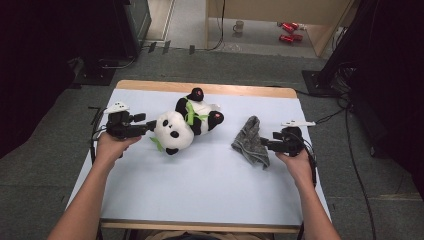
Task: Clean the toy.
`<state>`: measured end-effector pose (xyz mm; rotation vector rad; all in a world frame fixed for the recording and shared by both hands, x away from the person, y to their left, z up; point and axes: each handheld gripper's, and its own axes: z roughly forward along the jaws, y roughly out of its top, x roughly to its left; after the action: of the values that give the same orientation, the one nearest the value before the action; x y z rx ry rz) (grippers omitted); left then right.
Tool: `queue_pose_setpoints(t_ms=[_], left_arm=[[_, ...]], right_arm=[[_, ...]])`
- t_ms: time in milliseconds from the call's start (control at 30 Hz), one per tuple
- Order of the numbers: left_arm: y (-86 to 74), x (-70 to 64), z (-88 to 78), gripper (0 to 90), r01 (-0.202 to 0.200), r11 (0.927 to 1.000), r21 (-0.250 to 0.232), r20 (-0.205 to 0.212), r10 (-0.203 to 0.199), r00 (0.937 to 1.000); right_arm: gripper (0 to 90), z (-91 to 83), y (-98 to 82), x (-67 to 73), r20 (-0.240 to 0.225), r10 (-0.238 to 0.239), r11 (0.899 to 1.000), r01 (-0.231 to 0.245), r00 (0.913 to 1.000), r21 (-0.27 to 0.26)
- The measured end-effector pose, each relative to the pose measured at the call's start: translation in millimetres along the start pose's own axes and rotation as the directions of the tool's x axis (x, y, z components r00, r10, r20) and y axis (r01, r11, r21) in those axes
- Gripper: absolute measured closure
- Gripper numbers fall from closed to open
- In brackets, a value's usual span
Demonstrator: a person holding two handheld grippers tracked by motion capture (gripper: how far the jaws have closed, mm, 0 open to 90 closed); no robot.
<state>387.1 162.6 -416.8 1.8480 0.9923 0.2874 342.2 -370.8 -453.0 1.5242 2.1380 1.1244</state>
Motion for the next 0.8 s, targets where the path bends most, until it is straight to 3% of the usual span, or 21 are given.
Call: queue_pose_setpoints(t_ms=[133,433,567,667,800], left_arm=[[-11.0,3.9,-7.7,38.0,0.017,0.9998,-0.007,0.019,-0.017,0.9997],[-34.9,8.0,-17.2,38.6,-0.035,0.9988,0.035,-0.024,0.036,0.9991],[-44.9,11.1,-19.2,38.8,-0.026,0.9973,0.068,-0.038,0.028,0.9989],[-50.0,12.7,-19.9,38.8,-0.054,0.9949,0.085,-0.072,0.060,0.9956],[-56.1,17.0,-16.3,38.6,-0.022,0.9935,0.112,-0.090,0.032,0.9954]], right_arm=[[38.5,-5.8,-4.8,-6.3,0.010,0.012,1.000,-0.012,0.9999,-0.017],[40.2,-5.0,-18.5,-16.1,0.042,0.011,1.000,-0.012,0.9991,0.013],[40.0,-1.9,-24.4,-21.9,0.038,0.036,0.999,-0.037,0.9986,0.030],[40.1,1.2,-27.4,-26.1,0.047,0.053,0.997,-0.056,0.9974,0.058],[42.5,3.6,-32.0,-29.9,0.060,0.046,0.997,-0.050,0.9971,0.066]])
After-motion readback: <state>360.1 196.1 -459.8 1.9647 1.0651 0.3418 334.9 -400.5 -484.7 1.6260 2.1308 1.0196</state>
